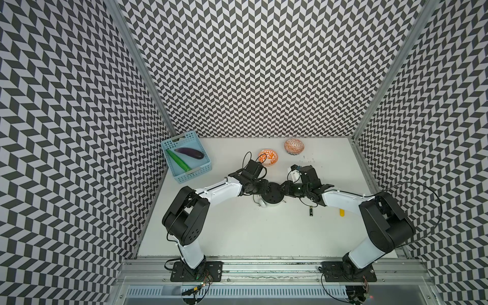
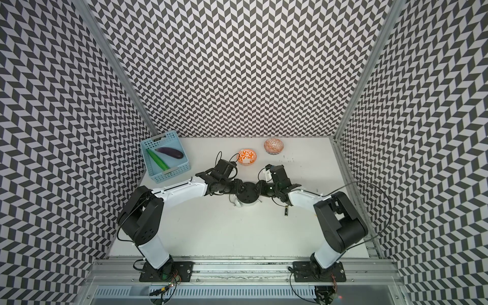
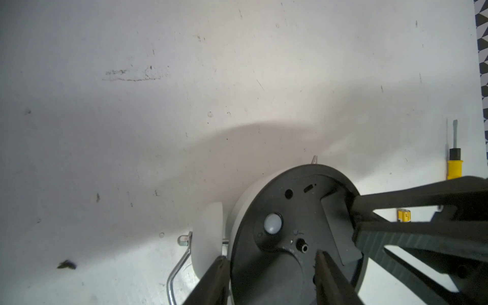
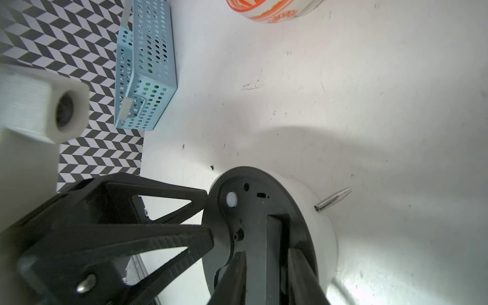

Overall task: Remove the battery from the alarm
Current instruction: Install the cover on the alarm.

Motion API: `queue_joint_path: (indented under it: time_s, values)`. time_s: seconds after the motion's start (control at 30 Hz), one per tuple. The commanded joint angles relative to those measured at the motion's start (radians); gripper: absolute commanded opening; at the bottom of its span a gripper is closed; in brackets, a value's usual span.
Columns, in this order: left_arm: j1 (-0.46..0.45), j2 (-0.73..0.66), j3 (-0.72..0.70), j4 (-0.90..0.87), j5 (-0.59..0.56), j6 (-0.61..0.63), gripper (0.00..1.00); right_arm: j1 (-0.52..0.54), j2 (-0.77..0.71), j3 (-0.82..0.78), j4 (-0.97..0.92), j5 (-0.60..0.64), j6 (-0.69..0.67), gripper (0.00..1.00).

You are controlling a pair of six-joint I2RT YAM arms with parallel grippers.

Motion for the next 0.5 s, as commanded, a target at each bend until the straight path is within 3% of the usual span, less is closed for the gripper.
queue_joint_path:
  time_s: [0.0,0.47]
  values:
    - [-0.007,-0.059,0.011,-0.002,0.021,0.005,0.51,0.011,-0.028,0.033,-0.095,0.057,-0.035,0.37]
    - [0.067,-0.225,-0.078,-0.013,0.008,-0.007,0.52,0.011,-0.121,0.165,-0.305,0.169,-0.123,0.44]
